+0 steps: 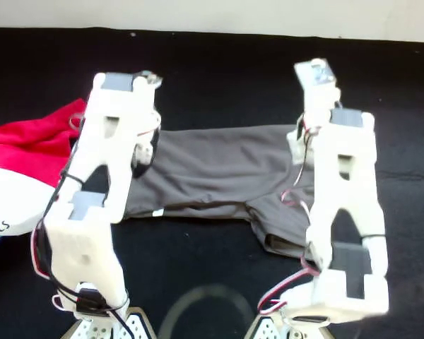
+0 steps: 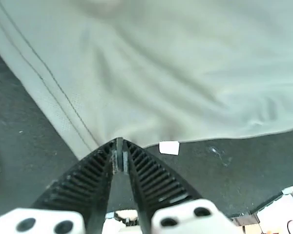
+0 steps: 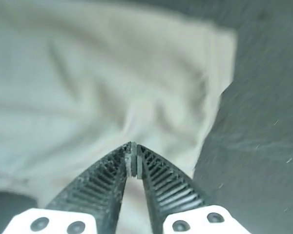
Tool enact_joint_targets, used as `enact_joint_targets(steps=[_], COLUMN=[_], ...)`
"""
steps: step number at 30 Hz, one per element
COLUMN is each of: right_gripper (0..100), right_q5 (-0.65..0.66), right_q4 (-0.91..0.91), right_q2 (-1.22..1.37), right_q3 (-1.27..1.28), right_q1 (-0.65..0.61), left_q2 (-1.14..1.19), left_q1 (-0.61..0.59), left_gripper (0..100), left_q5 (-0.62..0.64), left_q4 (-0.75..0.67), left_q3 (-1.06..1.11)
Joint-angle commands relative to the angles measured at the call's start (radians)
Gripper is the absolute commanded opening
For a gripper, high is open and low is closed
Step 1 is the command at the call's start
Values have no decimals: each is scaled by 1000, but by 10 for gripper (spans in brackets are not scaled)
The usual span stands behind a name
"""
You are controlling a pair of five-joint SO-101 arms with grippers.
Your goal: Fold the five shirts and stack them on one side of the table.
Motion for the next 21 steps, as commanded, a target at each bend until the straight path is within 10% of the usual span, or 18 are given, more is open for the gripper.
enact_joint_targets(steps=[1,11,21], right_gripper=[5,5,5], right_q5=[41,149,195], right_q4=[-50,-291,-139], right_q2=[-180,-410,-498], right_q3=[223,816,753], right_q1=[-21,-39,-41], left_q2=[-127,-246,-229], left_q1=[-15,-74,-88], left_gripper=[9,9,9], left_q5=[0,0,3], left_q4=[-164,-522,-542], left_q3=[297,684,693])
